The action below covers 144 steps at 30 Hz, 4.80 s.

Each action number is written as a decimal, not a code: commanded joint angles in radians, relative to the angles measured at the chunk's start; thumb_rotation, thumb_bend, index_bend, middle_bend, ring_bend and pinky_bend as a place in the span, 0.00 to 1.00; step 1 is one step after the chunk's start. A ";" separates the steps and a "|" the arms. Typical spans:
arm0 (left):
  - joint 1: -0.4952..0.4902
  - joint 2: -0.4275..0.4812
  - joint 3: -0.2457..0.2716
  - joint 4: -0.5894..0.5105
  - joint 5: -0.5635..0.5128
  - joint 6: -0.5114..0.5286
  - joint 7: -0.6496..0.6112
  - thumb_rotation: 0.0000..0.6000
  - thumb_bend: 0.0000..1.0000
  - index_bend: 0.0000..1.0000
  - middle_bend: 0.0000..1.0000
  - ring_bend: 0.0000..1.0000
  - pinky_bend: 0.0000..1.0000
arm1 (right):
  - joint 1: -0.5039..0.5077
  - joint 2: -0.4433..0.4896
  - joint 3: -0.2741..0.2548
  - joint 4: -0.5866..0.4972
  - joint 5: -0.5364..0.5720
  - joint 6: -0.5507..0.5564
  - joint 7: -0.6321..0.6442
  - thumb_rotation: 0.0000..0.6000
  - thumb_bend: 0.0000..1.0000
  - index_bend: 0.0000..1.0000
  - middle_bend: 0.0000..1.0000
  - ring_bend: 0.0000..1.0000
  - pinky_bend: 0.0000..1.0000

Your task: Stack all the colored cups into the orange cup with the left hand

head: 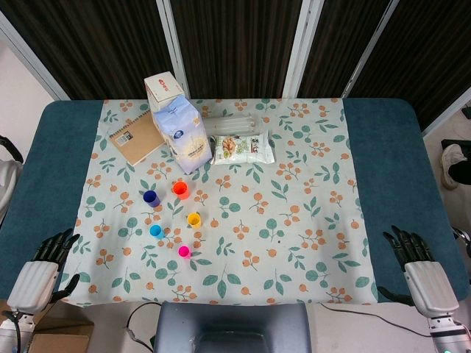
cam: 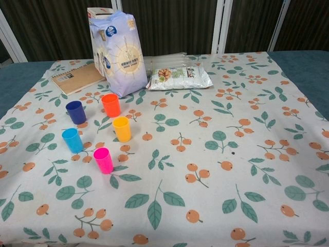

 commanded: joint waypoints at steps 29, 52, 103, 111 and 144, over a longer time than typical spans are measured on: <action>-0.506 -0.480 -0.394 0.249 -0.633 -0.435 0.316 1.00 0.35 0.21 1.00 1.00 1.00 | 0.029 -0.028 0.036 0.007 0.090 -0.056 -0.044 1.00 0.14 0.00 0.00 0.00 0.00; -0.573 -0.579 -0.359 0.444 -0.715 -0.422 0.371 1.00 0.34 0.35 1.00 1.00 1.00 | 0.029 -0.021 0.031 0.004 0.082 -0.052 -0.032 1.00 0.14 0.00 0.00 0.00 0.00; -0.722 -0.656 -0.454 0.416 -0.770 -0.321 0.445 1.00 0.35 0.53 1.00 1.00 1.00 | 0.025 0.005 0.026 0.000 0.065 -0.035 0.020 1.00 0.14 0.00 0.00 0.00 0.00; -0.733 -0.695 -0.439 0.486 -0.773 -0.338 0.442 1.00 0.35 0.52 1.00 1.00 1.00 | 0.024 0.010 0.026 0.000 0.061 -0.030 0.032 1.00 0.14 0.00 0.00 0.00 0.00; -0.597 -0.510 -0.257 -0.003 -0.621 -0.303 0.413 1.00 0.35 0.18 1.00 1.00 1.00 | 0.030 0.008 0.018 -0.002 0.050 -0.047 0.033 1.00 0.14 0.00 0.00 0.00 0.00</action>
